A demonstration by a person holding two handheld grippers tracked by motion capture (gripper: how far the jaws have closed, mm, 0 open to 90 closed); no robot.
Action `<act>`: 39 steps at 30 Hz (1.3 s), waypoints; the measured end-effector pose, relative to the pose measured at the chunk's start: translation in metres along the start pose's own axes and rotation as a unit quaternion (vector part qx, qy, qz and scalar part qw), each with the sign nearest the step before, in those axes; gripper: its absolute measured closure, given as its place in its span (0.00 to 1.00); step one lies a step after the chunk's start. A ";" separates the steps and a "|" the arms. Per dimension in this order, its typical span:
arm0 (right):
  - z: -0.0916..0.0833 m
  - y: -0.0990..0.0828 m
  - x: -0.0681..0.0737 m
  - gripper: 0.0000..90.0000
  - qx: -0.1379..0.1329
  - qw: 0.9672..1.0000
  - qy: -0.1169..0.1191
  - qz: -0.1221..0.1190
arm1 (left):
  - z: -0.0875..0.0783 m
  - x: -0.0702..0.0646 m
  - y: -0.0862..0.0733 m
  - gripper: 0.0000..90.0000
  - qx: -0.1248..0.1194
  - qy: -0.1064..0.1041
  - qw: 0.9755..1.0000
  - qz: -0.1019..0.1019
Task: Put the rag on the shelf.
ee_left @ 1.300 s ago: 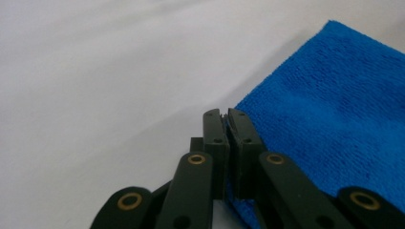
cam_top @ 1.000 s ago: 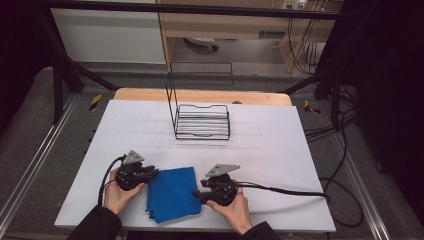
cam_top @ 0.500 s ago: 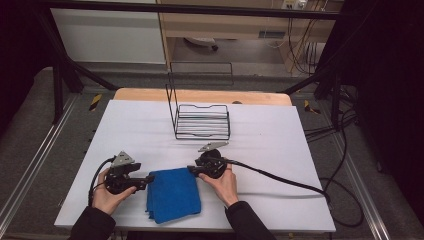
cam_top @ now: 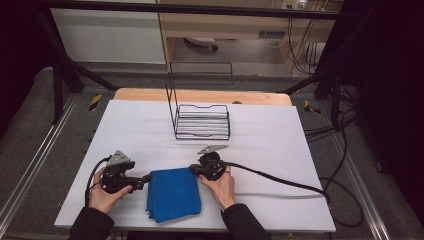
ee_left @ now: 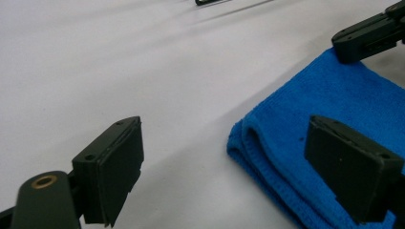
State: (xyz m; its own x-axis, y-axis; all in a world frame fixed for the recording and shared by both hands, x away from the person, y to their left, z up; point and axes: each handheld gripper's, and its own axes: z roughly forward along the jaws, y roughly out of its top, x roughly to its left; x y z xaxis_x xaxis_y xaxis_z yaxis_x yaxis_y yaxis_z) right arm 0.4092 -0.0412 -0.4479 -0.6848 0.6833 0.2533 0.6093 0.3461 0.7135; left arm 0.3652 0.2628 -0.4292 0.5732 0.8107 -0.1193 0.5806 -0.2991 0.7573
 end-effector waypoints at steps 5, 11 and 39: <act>-0.014 0.004 -0.002 0.97 -0.001 1.000 -0.021 0.005 | 0.000 -0.001 0.001 0.13 -0.001 -0.001 1.000 -0.001; -0.022 0.000 -0.014 0.97 0.001 0.998 -0.059 0.007 | 0.000 -0.002 0.001 0.13 0.000 -0.005 1.000 -0.002; -0.087 -0.036 -0.043 0.19 -0.063 0.998 -0.013 -0.027 | 0.052 -0.023 0.045 0.60 0.055 -0.009 0.998 -0.001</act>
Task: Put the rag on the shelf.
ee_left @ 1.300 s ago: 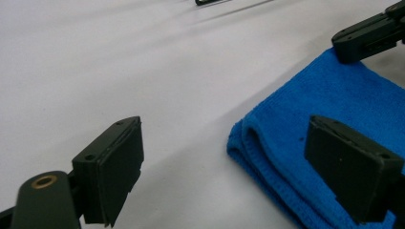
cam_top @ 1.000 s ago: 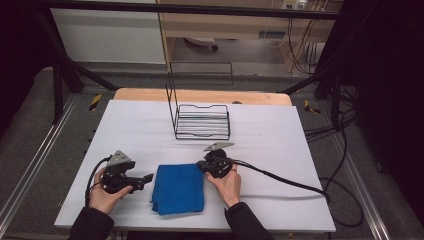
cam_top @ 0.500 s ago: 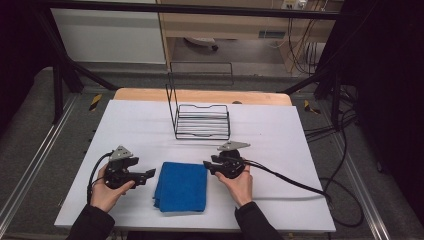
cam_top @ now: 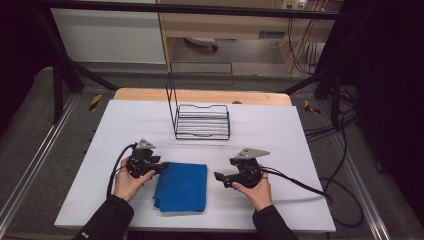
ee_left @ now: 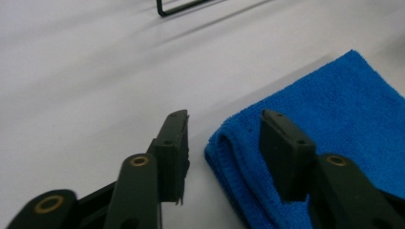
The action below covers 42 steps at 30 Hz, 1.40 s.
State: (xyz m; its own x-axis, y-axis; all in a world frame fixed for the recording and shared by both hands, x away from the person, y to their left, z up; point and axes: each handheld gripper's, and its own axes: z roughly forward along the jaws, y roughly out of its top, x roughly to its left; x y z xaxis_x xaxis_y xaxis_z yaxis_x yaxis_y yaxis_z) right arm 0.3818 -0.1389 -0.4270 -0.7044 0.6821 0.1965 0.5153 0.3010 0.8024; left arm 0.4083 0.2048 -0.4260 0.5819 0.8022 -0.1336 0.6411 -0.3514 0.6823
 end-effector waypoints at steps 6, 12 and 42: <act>0.000 -0.001 0.002 0.18 -0.002 1.000 0.007 0.003 | 0.009 -0.001 -0.006 0.70 0.018 0.000 1.000 0.000; 0.000 -0.001 0.002 0.17 -0.004 1.000 0.010 0.005 | 0.014 -0.001 -0.007 0.71 0.018 0.002 1.000 0.010; 0.053 0.017 0.016 0.43 0.028 0.999 -0.012 0.020 | 0.018 -0.006 -0.012 0.92 0.011 -0.011 1.000 0.009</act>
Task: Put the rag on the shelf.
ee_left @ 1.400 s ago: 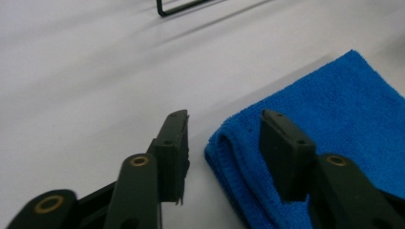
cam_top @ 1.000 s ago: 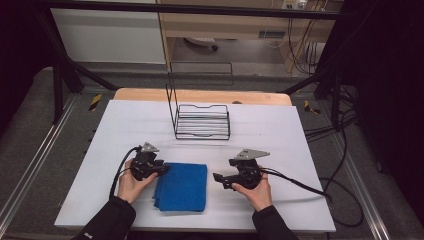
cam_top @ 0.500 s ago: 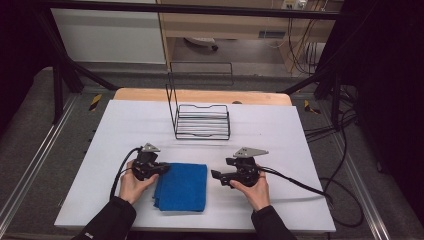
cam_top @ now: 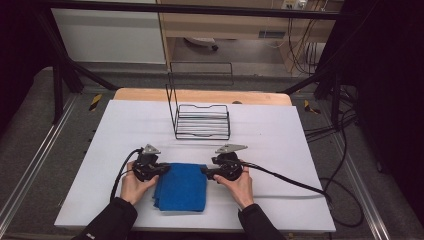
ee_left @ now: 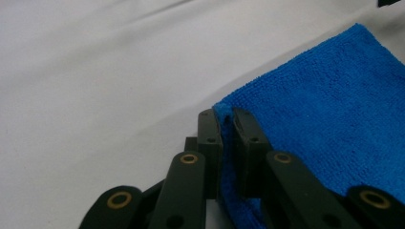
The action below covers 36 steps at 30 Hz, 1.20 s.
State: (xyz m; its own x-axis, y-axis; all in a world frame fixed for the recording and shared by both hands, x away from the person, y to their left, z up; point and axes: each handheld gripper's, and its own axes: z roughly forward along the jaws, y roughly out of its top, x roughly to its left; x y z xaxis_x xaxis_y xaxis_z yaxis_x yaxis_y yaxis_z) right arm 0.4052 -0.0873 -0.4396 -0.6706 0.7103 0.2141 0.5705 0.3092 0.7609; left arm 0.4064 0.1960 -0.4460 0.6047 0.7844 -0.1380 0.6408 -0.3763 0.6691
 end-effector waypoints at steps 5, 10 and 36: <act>0.012 -0.001 -0.001 0.54 0.016 1.000 -0.011 0.007 | 0.000 0.000 0.000 0.92 0.000 0.000 1.000 0.000; 0.018 -0.004 -0.002 0.69 0.031 0.999 -0.012 0.018 | 0.000 0.000 0.000 0.91 0.000 -0.002 1.000 -0.001; -0.003 0.008 0.003 0.95 -0.001 0.998 0.042 0.049 | -0.029 0.005 0.000 0.93 -0.065 -0.032 0.997 -0.028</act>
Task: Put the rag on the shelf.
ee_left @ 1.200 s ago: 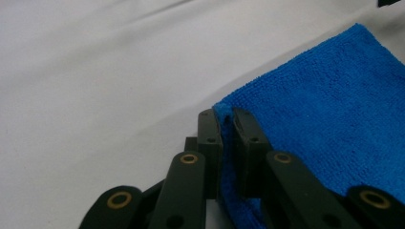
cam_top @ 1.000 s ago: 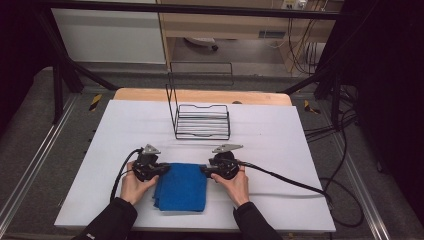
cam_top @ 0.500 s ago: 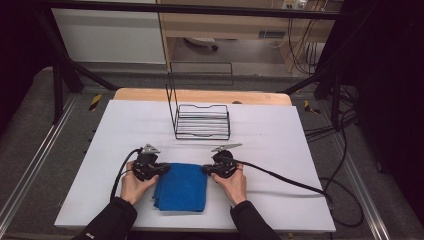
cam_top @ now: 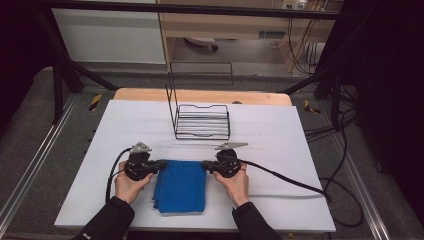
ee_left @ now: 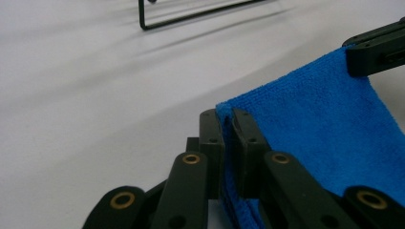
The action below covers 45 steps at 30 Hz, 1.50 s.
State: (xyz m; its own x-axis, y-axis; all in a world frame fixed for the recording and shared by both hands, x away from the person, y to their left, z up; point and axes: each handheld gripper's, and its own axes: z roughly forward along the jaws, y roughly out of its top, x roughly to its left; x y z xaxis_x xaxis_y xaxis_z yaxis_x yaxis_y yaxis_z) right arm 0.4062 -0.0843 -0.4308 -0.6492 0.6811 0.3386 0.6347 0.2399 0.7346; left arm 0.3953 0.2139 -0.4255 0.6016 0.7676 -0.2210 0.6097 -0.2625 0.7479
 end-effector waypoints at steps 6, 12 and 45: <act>-0.011 0.005 0.008 0.96 -0.030 0.999 0.007 -0.026 | -0.016 -0.006 0.002 0.93 -0.030 0.001 0.999 0.009; -0.021 0.011 0.015 0.96 -0.054 0.997 0.004 -0.046 | -0.028 -0.012 0.004 0.93 -0.057 -0.001 0.998 0.015; -0.059 0.025 0.027 0.96 -0.132 0.985 0.000 -0.109 | -0.056 -0.040 0.019 0.93 -0.141 0.014 0.988 0.054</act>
State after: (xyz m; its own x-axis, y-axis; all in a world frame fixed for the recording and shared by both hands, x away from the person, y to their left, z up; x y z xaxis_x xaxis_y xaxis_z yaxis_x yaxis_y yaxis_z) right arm 0.3795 -0.1006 -0.3687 -0.7581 0.6329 0.1570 0.3500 0.1918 0.9169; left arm 0.3538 0.2110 -0.3678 0.6390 0.7605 -0.1154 0.3724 -0.1746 0.9115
